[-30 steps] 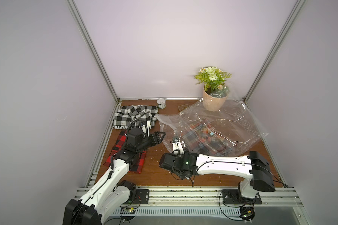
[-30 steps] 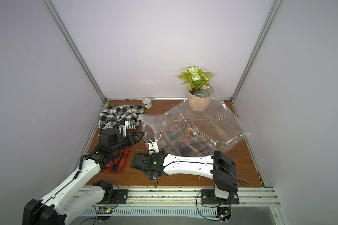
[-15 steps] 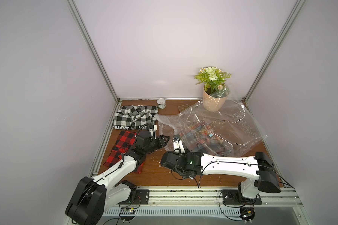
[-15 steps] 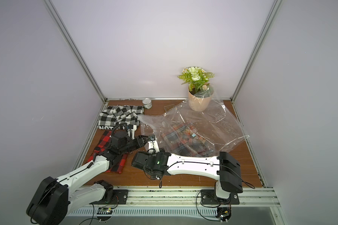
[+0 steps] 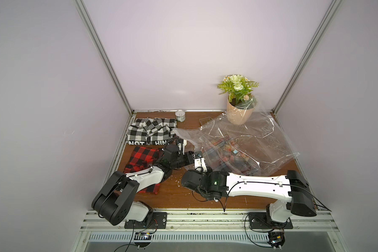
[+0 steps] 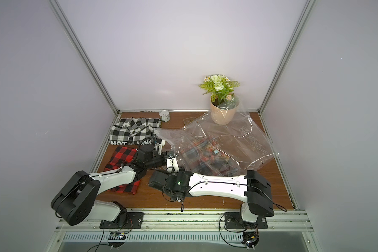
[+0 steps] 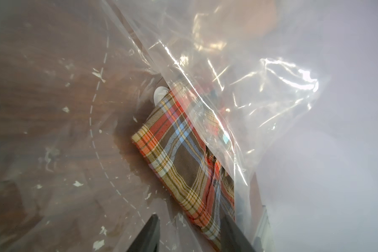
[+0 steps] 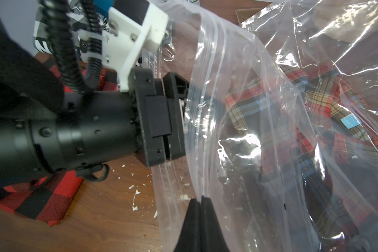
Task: Take the shirt out of the vacuum bag
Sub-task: Take out the shirt from the vacuum bag.
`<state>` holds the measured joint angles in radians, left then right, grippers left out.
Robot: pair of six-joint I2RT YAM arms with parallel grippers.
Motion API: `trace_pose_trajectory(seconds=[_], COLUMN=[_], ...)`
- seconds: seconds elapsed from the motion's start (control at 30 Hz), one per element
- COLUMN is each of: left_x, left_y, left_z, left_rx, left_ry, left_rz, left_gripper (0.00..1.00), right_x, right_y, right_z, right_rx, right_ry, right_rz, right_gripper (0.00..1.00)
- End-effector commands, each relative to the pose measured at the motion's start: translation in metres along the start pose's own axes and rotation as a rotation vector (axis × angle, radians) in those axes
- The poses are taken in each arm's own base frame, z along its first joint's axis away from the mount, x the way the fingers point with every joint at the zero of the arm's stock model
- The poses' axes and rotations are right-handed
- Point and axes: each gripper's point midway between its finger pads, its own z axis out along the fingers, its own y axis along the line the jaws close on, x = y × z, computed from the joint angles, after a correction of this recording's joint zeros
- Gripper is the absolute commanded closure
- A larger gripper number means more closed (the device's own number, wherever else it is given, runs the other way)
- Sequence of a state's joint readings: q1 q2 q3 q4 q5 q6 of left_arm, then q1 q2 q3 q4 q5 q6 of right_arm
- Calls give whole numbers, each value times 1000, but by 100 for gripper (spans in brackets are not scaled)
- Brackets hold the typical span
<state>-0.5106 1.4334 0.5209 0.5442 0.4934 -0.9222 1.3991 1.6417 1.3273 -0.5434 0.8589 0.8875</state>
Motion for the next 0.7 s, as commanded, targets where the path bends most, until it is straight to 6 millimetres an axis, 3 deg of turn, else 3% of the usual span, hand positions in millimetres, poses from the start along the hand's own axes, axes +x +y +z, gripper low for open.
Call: trace_pose_trajectory(seconds=[0.0, 0.13, 0.23, 0.47, 0.67], left_x=[-1, 8, 14, 27, 25], left_y=[-15, -10, -4, 5, 8], left_z=[6, 12, 14, 27, 39], left_rx=[65, 71, 80, 80, 88], left_ry=[-4, 12, 9, 29, 18], left_rz=[5, -17, -40, -68, -94], left_gripper=[49, 46, 37, 36, 32], right_x=[-21, -24, -26, -32, -34], right_y=[-3, -1, 0, 1, 0], right_z=[-12, -13, -13, -17, -19], right_rx=[-24, -34, -42, -63, -77], right_ry=[-43, -51, -56, -68, -70], right_rz=[47, 52, 55, 77, 96], right_gripper=[100, 100, 100, 100, 100])
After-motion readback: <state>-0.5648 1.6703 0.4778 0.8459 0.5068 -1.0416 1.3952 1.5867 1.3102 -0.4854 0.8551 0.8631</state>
